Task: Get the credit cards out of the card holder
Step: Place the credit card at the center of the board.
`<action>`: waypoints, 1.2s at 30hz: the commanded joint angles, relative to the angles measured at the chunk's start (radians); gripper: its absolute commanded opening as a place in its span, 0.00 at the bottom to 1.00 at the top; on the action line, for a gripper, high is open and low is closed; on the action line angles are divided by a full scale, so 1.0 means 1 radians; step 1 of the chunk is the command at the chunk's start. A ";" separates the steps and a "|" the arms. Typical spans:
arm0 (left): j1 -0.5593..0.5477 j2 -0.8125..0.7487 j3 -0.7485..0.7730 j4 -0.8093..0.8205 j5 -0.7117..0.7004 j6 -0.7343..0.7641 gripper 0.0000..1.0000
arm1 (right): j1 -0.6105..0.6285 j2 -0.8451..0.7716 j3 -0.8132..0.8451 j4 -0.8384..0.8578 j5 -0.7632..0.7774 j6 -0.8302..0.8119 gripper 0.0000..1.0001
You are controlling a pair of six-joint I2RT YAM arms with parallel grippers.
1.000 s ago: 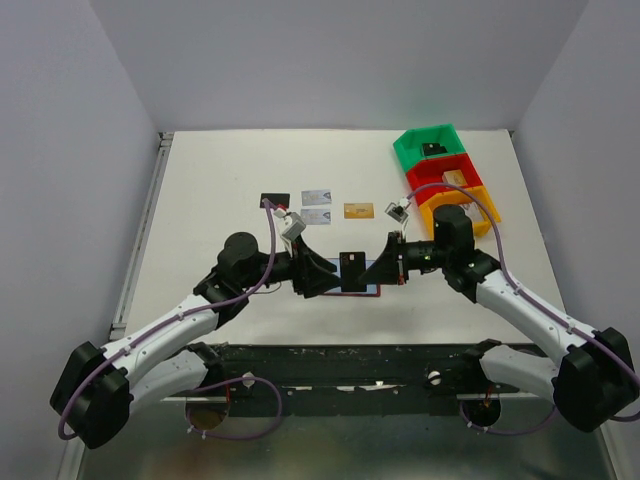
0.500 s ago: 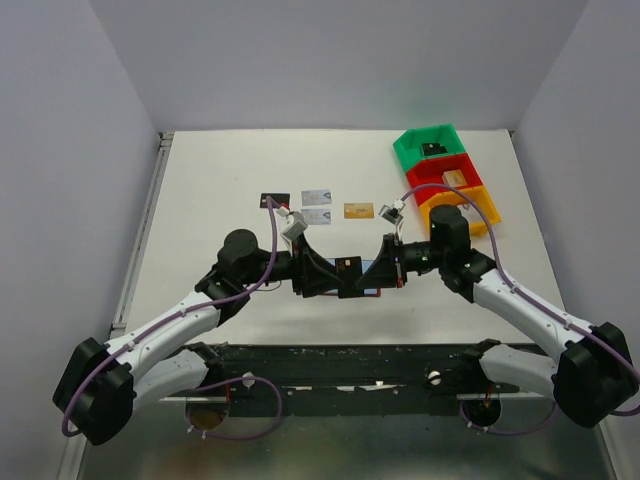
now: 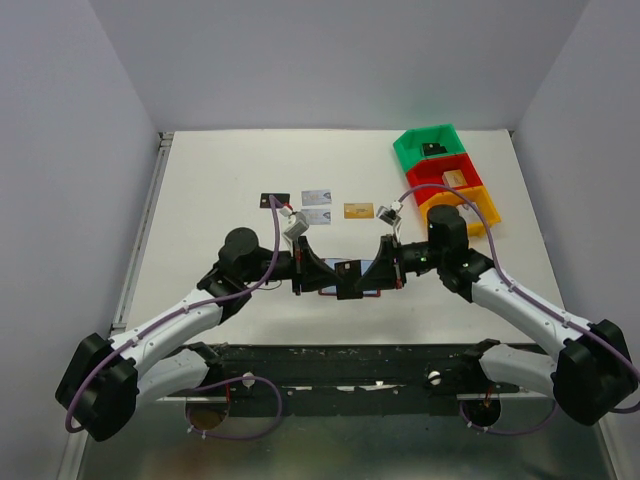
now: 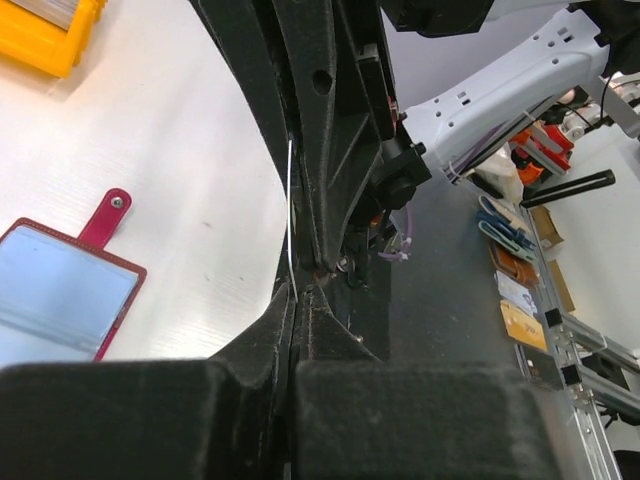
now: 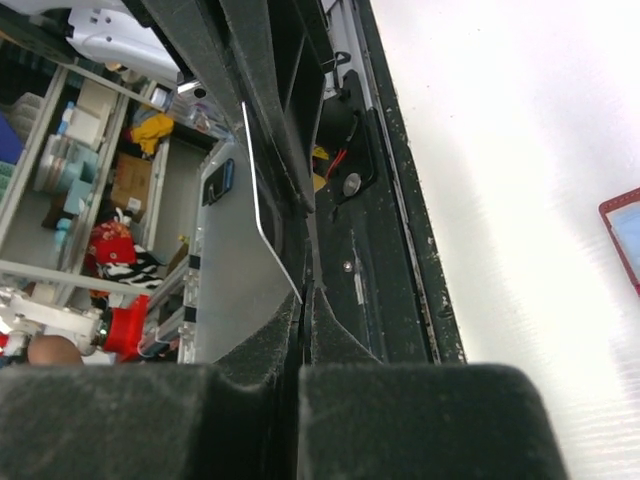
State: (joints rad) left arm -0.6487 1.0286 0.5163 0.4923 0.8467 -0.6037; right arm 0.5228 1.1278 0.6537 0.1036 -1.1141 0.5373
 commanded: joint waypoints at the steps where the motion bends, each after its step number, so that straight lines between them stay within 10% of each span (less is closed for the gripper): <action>1: 0.001 -0.007 0.019 0.045 0.019 0.012 0.00 | 0.011 -0.002 0.038 -0.021 0.012 -0.014 0.29; 6: 0.059 -0.087 -0.013 -0.084 -0.205 0.003 0.00 | -0.020 -0.077 0.069 -0.188 0.316 -0.024 0.67; 18: 0.244 -0.106 -0.134 -0.098 -0.971 -0.419 0.00 | -0.046 -0.204 0.029 -0.303 0.643 -0.034 0.67; 36: 0.348 0.488 -0.036 0.139 -1.118 -0.789 0.00 | -0.046 -0.145 0.020 -0.292 0.539 -0.051 0.65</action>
State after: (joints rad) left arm -0.3069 1.4307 0.4503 0.4953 -0.2321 -1.3018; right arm 0.4778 0.9642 0.6617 -0.1677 -0.5484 0.5095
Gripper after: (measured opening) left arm 0.029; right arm 0.649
